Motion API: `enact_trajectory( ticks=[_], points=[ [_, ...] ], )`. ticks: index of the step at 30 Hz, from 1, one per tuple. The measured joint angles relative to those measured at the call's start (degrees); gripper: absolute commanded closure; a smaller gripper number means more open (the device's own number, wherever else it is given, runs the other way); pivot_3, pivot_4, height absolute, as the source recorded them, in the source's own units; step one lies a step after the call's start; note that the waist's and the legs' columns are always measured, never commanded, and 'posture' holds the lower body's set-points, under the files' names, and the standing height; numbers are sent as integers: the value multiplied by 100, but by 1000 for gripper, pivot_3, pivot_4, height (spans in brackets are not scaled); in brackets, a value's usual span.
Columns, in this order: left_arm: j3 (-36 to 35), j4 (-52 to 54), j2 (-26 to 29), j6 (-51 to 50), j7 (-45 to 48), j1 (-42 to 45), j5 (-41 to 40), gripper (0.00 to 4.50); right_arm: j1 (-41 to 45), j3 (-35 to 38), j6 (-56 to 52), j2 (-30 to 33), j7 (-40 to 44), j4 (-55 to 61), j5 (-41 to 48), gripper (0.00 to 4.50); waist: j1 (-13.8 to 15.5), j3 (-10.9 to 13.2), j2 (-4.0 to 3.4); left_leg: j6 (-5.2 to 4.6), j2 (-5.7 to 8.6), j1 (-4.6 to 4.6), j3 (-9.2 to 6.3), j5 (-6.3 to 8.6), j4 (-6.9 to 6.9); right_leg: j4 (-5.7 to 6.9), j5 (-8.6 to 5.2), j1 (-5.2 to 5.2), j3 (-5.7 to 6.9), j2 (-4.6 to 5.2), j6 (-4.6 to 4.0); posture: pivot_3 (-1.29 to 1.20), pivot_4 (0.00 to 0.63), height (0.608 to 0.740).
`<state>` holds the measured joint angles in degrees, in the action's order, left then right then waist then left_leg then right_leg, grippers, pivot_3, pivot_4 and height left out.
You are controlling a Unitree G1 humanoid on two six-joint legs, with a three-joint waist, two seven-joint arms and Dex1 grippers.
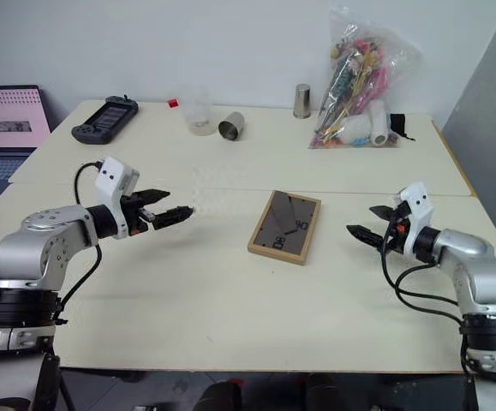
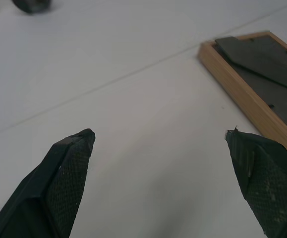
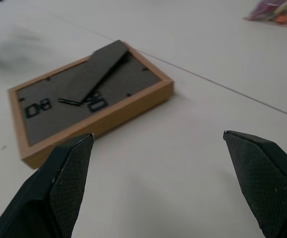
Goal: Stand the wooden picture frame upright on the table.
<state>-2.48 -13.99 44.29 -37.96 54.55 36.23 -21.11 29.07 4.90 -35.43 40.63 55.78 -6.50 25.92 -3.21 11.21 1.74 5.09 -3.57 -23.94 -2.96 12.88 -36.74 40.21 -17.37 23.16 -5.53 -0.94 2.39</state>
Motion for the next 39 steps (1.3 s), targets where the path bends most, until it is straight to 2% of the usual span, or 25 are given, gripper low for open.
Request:
enact_trajectory(
  ticks=[2, 7, 22, 23, 24, 28, 33, 39],
  points=[
    [15, -35, 12, 20, 80, 18, 8, 0, 38, -7, -23, 7, 67, -15, 3, 51, 0, 0, 0, 0, 0, -1, -1, 0, -2, 0, 0, 0, 0, 0, 0, 0, 150, 740],
    [220, -583, 166, 328, 650, 718, 220, 0, 416, -207, 3, 149, 482, -375, -20, 51, 0, 2, -1, 0, 1, -3, -2, 0, -7, 2, 0, 1, 1, 1, 0, 0, 150, 740],
    [434, -837, 116, 486, 855, 810, 573, 0, 362, -377, 276, 161, 551, -502, -292, 51, 0, 3, -1, 0, 0, -4, -2, 0, -10, 8, 0, 2, 1, 0, 0, 0, 150, 740],
    [434, -837, 88, 483, 851, 810, 573, 349, 363, -378, 308, 156, 540, -513, -323, 0, 0, 3, -1, 0, 0, -3, -2, 0, -11, 8, 0, 3, 0, 1, 0, 0, 150, 740],
    [434, -837, 56, 483, 846, 810, 573, 446, 367, -378, 342, 146, 530, -522, -337, 0, 0, 3, -1, 0, 0, -4, -2, 0, -11, 8, 0, 2, 0, 1, 0, 0, 150, 740],
    [435, -837, -82, 484, 849, 810, 570, 1354, 427, -396, 456, 10, 499, -612, -442, 754, -1, 3, -1, 0, 0, -3, -2, 0, -12, 11, 0, 2, 1, 0, 0, 0, 150, 740],
    [438, -923, -297, 608, 752, 839, 615, 2710, 485, -529, 767, -237, 366, -891, -704, 2231, -1, 2, -1, 0, 0, -2, -1, 0, -15, 13, 0, 2, 0, 1, 0, 0, 150, 740],
    [576, -1718, -1041, 1231, 301, 1165, 954, 4145, 873, -807, 1133, -758, -261, -1423, -1262, 3809, 0, 2, -1, 0, 2, -3, -1, 0, -19, 19, 1, 3, -1, 2, 0, 0, 150, 740]
  ],
)
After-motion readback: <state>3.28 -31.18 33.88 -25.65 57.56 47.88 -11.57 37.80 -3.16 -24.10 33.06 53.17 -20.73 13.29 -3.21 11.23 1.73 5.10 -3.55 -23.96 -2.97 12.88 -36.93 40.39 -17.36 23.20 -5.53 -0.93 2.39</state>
